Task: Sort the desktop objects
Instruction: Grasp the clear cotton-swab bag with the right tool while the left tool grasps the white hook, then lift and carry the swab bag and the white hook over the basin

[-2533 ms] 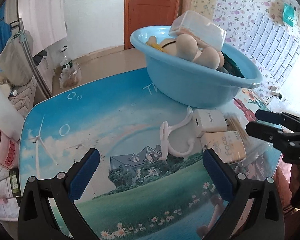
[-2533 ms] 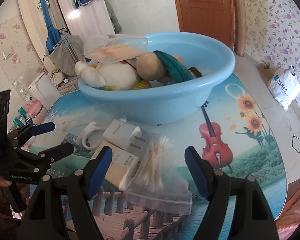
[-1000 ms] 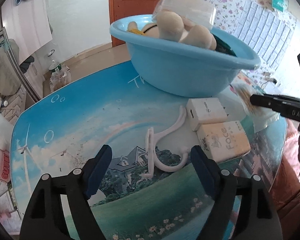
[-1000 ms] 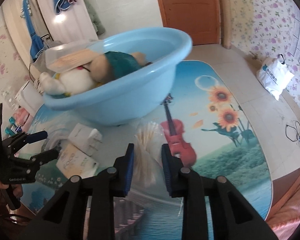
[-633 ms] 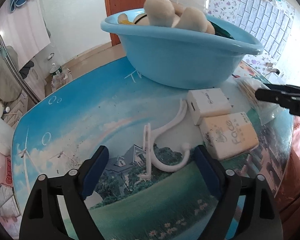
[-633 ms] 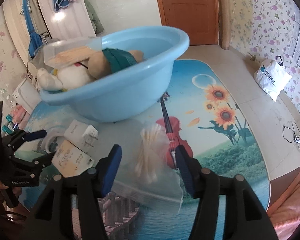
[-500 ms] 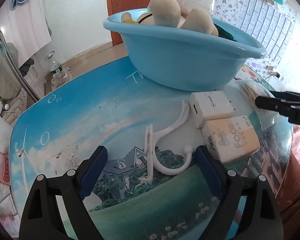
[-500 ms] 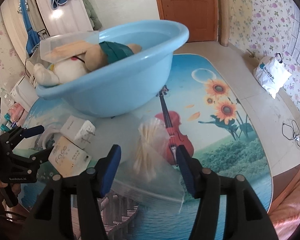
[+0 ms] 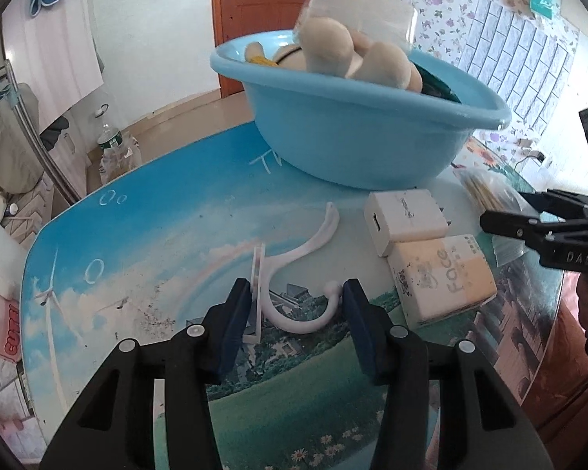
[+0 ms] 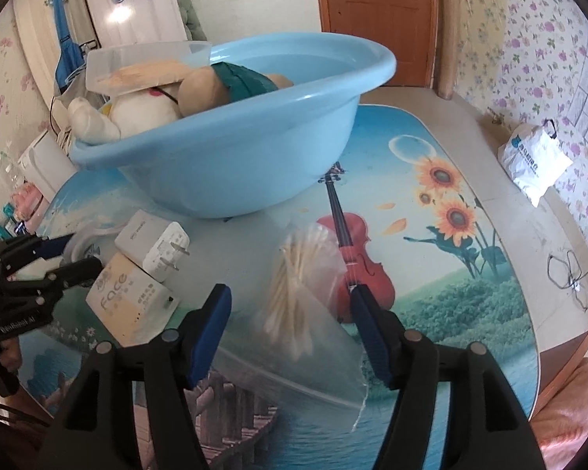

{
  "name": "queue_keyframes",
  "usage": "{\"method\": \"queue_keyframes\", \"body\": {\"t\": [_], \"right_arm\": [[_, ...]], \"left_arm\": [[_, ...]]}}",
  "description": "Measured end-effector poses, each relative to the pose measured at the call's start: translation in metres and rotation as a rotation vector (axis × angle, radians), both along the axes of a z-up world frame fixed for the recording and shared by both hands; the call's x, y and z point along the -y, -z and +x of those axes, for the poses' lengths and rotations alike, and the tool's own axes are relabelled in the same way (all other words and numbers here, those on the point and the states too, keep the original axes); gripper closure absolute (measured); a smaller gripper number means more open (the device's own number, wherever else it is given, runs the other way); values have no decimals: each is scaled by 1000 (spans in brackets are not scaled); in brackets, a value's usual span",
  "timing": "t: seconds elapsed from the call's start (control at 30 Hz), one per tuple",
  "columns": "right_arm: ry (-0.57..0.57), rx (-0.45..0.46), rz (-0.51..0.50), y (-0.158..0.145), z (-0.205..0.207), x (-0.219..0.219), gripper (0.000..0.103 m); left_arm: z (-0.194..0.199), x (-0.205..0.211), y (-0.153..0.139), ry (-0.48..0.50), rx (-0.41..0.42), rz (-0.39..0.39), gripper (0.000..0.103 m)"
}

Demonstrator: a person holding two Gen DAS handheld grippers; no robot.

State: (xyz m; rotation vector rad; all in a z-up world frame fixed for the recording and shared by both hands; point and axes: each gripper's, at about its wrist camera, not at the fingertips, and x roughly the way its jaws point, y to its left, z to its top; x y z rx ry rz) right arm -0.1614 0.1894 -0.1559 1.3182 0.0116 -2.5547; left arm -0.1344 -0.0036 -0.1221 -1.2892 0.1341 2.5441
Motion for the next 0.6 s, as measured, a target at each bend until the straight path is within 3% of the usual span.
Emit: {"method": "queue_keyframes", "body": {"t": [0.1,0.33,0.37,0.6], "right_arm": [[-11,-7,-22,-3,1,-4,59],[34,-80,-49,-28,3,-23,67],[39,-83,-48,-30,3,-25,73],[100,-102,-105,-40,0,-51,76]], "left_arm": [[2,2,-9,-11,-20,7,55],[6,11,-36,-33,-82,36,55],[6,13,-40,-36,-91,37,55],[5,30,-66,-94,-158,70,55]]}}
